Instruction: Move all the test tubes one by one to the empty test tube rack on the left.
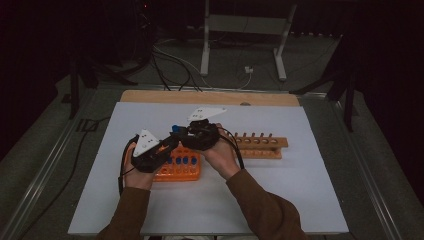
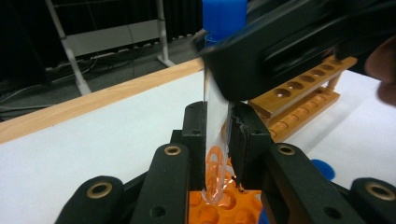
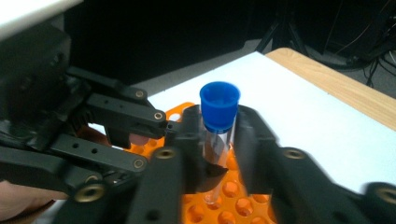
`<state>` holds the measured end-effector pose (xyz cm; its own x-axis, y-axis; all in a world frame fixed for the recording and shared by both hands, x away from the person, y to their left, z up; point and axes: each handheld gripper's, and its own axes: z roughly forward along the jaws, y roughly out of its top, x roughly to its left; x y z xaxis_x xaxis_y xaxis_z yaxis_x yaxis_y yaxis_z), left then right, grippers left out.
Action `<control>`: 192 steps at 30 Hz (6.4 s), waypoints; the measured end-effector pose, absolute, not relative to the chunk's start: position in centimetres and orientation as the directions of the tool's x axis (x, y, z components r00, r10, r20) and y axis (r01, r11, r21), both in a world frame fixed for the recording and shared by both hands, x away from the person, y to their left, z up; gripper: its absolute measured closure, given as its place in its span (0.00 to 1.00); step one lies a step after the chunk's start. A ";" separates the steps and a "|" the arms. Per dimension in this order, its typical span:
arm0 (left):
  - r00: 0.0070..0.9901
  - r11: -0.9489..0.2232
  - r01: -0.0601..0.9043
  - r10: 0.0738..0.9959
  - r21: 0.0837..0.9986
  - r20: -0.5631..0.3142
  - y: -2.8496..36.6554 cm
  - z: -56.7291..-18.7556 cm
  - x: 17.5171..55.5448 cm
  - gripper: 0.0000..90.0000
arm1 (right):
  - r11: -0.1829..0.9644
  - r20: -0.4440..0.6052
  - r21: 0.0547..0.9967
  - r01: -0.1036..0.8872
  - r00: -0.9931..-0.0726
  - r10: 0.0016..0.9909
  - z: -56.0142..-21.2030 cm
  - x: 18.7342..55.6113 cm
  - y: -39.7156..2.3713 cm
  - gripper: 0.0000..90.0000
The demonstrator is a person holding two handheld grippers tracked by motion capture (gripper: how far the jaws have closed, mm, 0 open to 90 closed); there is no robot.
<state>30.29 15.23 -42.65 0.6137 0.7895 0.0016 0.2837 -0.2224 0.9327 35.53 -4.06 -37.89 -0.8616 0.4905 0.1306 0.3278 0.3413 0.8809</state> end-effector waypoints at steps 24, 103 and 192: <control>0.540 -0.137 0.344 0.838 0.929 -0.076 19.4 -44.6 28.3 0.87 | 0.262 0.108 0.892 0.369 -0.737 0.667 -39.5 36.0 -15.3 0.03; 0.592 -0.316 0.421 0.806 0.850 0.007 17.9 -48.9 26.1 0.87 | 0.155 0.163 0.895 0.418 -0.631 0.759 -44.1 33.5 -24.4 0.02; 0.364 0.024 0.298 0.921 0.954 -0.137 24.8 -46.6 24.5 0.01 | -0.001 0.187 0.944 0.330 -0.535 0.824 -46.7 27.1 -31.4 0.02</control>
<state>24.53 24.81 -46.58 0.3638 0.9214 -0.1365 0.2980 0.0237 0.9543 27.13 -31.40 -46.71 -0.5349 0.8238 0.1875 0.3296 -0.0009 0.9441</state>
